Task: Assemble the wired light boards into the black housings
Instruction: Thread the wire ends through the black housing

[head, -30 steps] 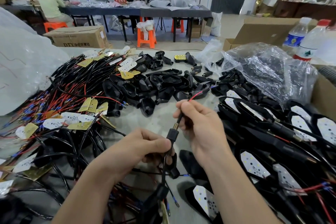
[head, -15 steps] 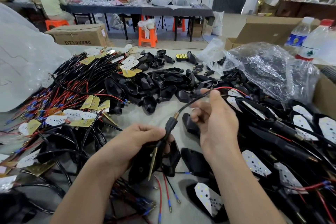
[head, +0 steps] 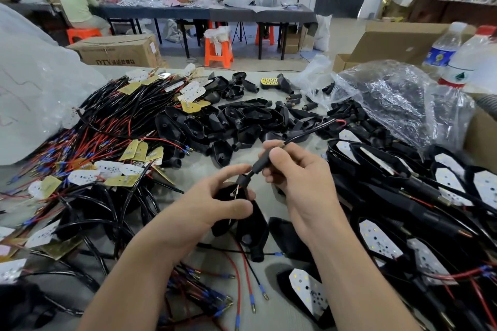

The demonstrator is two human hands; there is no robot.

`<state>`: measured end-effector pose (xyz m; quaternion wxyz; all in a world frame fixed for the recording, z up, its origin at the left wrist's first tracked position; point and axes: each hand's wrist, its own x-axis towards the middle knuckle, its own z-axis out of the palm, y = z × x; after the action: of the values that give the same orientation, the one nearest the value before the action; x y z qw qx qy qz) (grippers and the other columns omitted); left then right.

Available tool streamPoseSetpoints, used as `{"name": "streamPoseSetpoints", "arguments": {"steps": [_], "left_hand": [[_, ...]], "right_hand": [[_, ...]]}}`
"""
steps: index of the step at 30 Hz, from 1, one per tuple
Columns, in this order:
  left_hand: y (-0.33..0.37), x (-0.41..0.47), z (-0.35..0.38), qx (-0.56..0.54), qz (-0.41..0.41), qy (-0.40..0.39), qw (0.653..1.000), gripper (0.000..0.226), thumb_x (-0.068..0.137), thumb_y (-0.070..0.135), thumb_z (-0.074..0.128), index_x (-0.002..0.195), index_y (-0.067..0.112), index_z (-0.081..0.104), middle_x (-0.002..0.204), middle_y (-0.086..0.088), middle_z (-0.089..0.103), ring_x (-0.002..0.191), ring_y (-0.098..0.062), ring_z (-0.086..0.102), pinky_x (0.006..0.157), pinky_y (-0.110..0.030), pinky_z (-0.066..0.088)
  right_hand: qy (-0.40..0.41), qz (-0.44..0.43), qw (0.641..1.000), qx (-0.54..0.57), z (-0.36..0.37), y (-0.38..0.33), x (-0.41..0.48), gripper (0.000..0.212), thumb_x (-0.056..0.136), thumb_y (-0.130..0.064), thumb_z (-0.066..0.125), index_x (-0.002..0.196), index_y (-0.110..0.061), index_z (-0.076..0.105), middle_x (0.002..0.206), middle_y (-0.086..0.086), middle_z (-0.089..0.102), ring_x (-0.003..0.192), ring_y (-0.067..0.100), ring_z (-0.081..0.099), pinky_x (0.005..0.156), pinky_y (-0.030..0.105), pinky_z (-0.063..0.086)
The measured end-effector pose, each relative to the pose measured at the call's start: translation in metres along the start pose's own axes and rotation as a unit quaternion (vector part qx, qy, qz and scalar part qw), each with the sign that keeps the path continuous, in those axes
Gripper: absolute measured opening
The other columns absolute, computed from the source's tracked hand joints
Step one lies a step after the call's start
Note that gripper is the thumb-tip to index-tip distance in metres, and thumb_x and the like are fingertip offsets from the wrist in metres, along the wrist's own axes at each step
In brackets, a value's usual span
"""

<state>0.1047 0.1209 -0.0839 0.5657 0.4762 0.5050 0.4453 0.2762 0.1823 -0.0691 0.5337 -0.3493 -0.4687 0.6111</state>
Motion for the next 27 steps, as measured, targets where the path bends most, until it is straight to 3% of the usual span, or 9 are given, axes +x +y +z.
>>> {"name": "streamPoseSetpoints", "arguments": {"steps": [4, 7, 9, 11, 15, 19, 23, 25, 27], "left_hand": [[-0.001, 0.003, 0.002, 0.026, 0.011, 0.069, 0.997, 0.052, 0.067, 0.008, 0.075, 0.106, 0.043, 0.074, 0.095, 0.002, 0.076, 0.084, -0.010, 0.070, 0.072, -0.018, 0.051], [0.002, 0.002, 0.001, 0.023, 0.012, 0.064, 0.998, 0.042, 0.076, 0.001, 0.066, 0.102, 0.032, 0.078, 0.100, -0.007, 0.079, 0.088, -0.017, 0.073, 0.078, -0.026, 0.050], [0.005, 0.000, 0.001, 0.043, 0.018, 0.051, 0.998, 0.035, 0.077, 0.008, 0.060, 0.101, 0.024, 0.079, 0.102, -0.017, 0.076, 0.091, -0.023, 0.070, 0.082, -0.033, 0.047], [0.006, -0.001, 0.001, 0.062, 0.024, 0.040, 0.997, 0.032, 0.079, 0.008, 0.058, 0.101, 0.021, 0.079, 0.100, -0.020, 0.074, 0.088, -0.022, 0.067, 0.079, -0.031, 0.048], [0.007, -0.001, 0.005, 0.074, 0.039, 0.056, 0.995, 0.042, 0.090, -0.013, 0.055, 0.096, 0.020, 0.079, 0.087, -0.008, 0.075, 0.074, -0.012, 0.067, 0.067, -0.018, 0.051], [0.006, 0.000, 0.011, 0.107, 0.041, 0.142, 0.983, 0.034, 0.085, -0.010, 0.063, 0.078, 0.018, 0.079, 0.069, -0.008, 0.068, 0.066, -0.014, 0.061, 0.066, -0.019, 0.048], [0.006, 0.002, 0.014, 0.100, 0.029, 0.188, 0.977, 0.033, 0.079, -0.010, 0.064, 0.076, 0.018, 0.080, 0.066, -0.017, 0.065, 0.065, -0.023, 0.057, 0.070, -0.036, 0.043], [0.008, 0.002, 0.016, 0.108, 0.038, 0.206, 0.972, 0.027, 0.071, -0.002, 0.068, 0.076, 0.021, 0.081, 0.069, -0.021, 0.068, 0.064, -0.025, 0.058, 0.069, -0.039, 0.046], [0.007, 0.001, 0.018, 0.141, 0.053, 0.242, 0.958, 0.027, 0.062, 0.010, 0.066, 0.074, 0.030, 0.081, 0.067, -0.012, 0.072, 0.061, -0.023, 0.060, 0.062, -0.036, 0.049]], "right_hand": [[-0.007, 0.014, 1.000, 0.004, 0.001, 0.001, 0.000, 0.025, 0.100, 0.003, 0.053, 0.108, -0.013, 0.071, 0.090, 0.009, 0.075, 0.064, 0.012, 0.060, 0.062, 0.020, 0.050], [-0.044, 0.027, 0.999, 0.018, 0.000, 0.001, 0.000, 0.027, 0.101, 0.004, 0.048, 0.106, -0.014, 0.068, 0.093, 0.007, 0.076, 0.068, 0.014, 0.060, 0.068, 0.026, 0.050], [-0.074, 0.035, 0.996, 0.026, -0.001, 0.000, -0.002, 0.026, 0.102, 0.003, 0.047, 0.103, -0.014, 0.067, 0.095, 0.006, 0.076, 0.071, 0.014, 0.062, 0.072, 0.028, 0.050], [-0.091, 0.039, 0.994, 0.038, -0.003, -0.002, -0.002, 0.026, 0.102, 0.003, 0.047, 0.102, -0.014, 0.066, 0.096, 0.007, 0.076, 0.075, 0.013, 0.066, 0.074, 0.029, 0.051], [-0.133, 0.065, 0.987, 0.063, -0.007, -0.007, -0.003, 0.027, 0.101, 0.004, 0.046, 0.102, -0.013, 0.066, 0.103, 0.011, 0.075, 0.093, 0.018, 0.071, 0.079, 0.030, 0.058], [-0.151, 0.069, 0.983, 0.076, -0.007, -0.008, -0.004, 0.034, 0.097, 0.013, 0.044, 0.095, -0.012, 0.067, 0.102, 0.014, 0.075, 0.097, 0.022, 0.071, 0.084, 0.033, 0.060], [-0.185, 0.084, 0.976, 0.081, -0.012, -0.010, -0.002, 0.041, 0.085, 0.021, 0.037, 0.083, -0.011, 0.062, 0.100, 0.015, 0.073, 0.099, 0.021, 0.071, 0.092, 0.038, 0.056], [-0.197, 0.088, 0.973, 0.084, -0.012, -0.010, -0.002, 0.036, 0.076, 0.018, 0.039, 0.073, -0.012, 0.057, 0.098, 0.017, 0.071, 0.096, 0.023, 0.070, 0.091, 0.038, 0.054], [-0.192, 0.081, 0.975, 0.076, -0.009, -0.009, -0.002, 0.034, 0.071, 0.017, 0.039, 0.065, -0.014, 0.054, 0.093, 0.018, 0.070, 0.092, 0.024, 0.069, 0.087, 0.035, 0.055]]}}
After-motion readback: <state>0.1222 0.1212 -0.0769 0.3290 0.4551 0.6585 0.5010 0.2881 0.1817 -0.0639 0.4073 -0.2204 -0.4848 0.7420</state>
